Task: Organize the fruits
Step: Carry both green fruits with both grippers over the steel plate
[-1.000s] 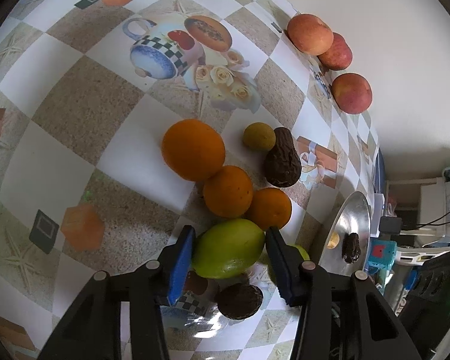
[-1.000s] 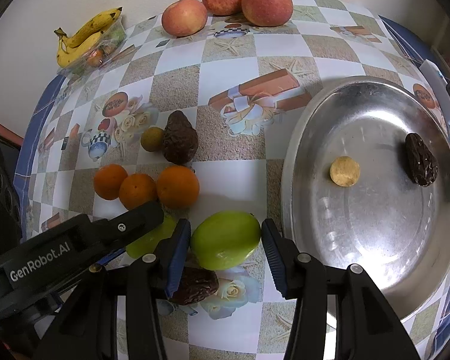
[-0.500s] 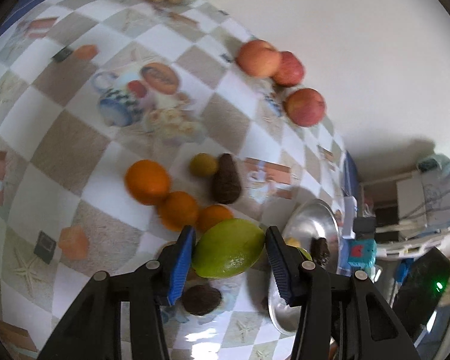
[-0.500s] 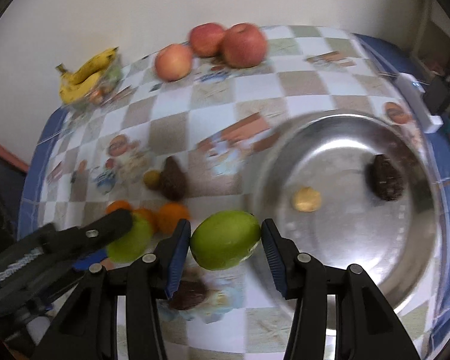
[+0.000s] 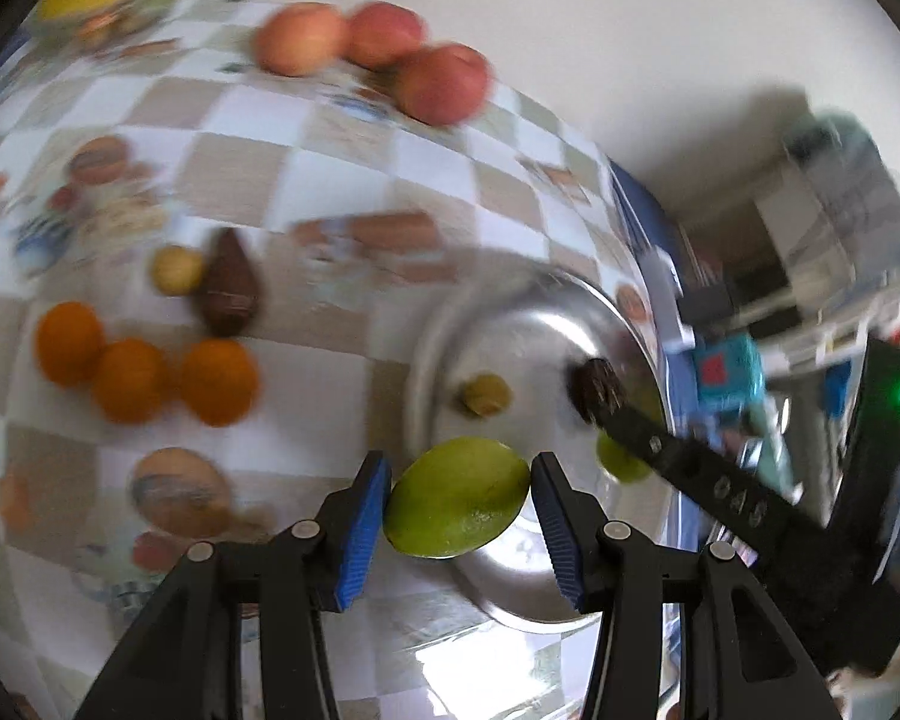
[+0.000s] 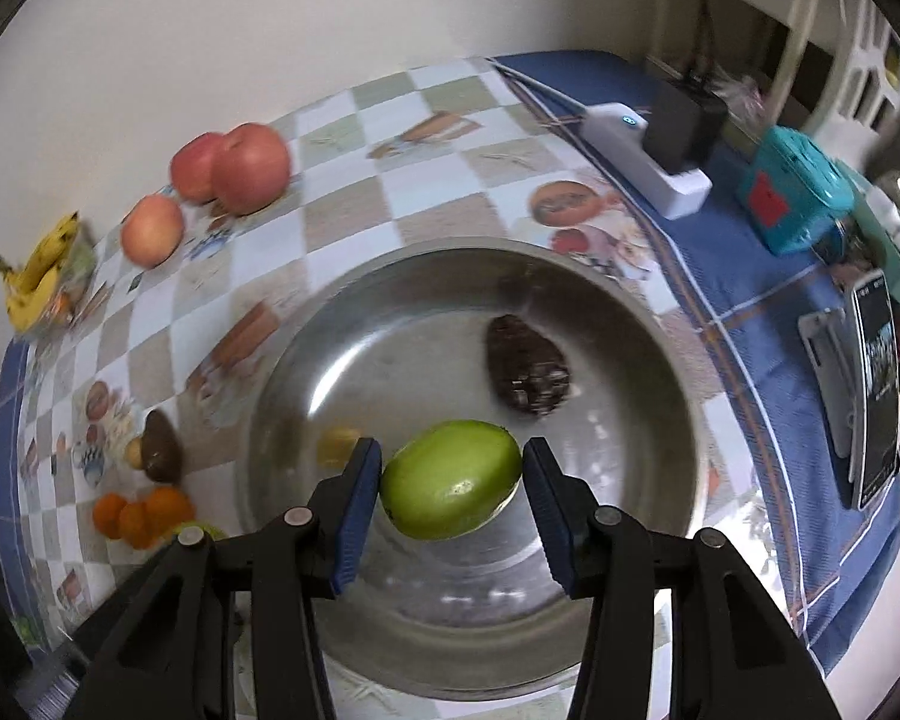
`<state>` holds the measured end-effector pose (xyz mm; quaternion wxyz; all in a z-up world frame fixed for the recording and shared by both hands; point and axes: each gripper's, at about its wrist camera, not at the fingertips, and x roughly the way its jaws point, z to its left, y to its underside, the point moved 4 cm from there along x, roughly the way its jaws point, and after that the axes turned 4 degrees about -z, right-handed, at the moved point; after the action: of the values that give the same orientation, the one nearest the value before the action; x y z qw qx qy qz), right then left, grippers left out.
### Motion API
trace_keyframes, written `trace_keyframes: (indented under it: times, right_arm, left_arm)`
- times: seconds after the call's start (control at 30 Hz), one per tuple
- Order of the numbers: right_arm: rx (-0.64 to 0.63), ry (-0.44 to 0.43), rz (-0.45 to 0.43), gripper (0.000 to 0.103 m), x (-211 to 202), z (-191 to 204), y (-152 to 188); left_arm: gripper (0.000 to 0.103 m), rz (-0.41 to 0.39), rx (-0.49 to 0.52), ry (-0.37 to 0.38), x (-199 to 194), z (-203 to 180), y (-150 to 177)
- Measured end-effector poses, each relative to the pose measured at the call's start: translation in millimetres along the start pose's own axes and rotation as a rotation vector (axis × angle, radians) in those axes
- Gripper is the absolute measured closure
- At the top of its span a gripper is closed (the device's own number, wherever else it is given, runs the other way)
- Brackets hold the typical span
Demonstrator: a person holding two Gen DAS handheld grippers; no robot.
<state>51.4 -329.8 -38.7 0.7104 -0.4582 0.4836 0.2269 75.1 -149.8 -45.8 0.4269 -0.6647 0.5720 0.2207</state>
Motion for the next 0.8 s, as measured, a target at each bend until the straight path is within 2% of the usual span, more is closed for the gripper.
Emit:
trace_keyframes:
  times: [0.23,0.4,0.5,0.53,0.8]
  right_arm:
    - [0.032,-0.021,0.016,0.052,2.6,-8.3,0.2]
    - [0.025,-0.027,0.054,0.052,17.2,-5.0,6.0]
    - [0.047,-0.035,0.089,0.052,32.5,-7.0,11.4]
    - [0.047,-0.037,0.096,0.052,34.8,-7.2,11.9]
    - [0.030,-0.028,0.082,0.052,34.3,-5.0,10.5]
  left_arm:
    - [0.052,0.010,0.137,-0.013,24.6,-30.3,9.2]
    - [0.052,0.020,0.119,-0.010,41.1,-25.0,11.4]
    - [0.052,-0.002,0.197,-0.062,42.8,-31.0,11.7]
    - [0.052,-0.002,0.197,-0.057,43.6,-31.1,12.4]
    - [0.052,0.035,0.223,-0.049,59.1,-35.3,20.6]
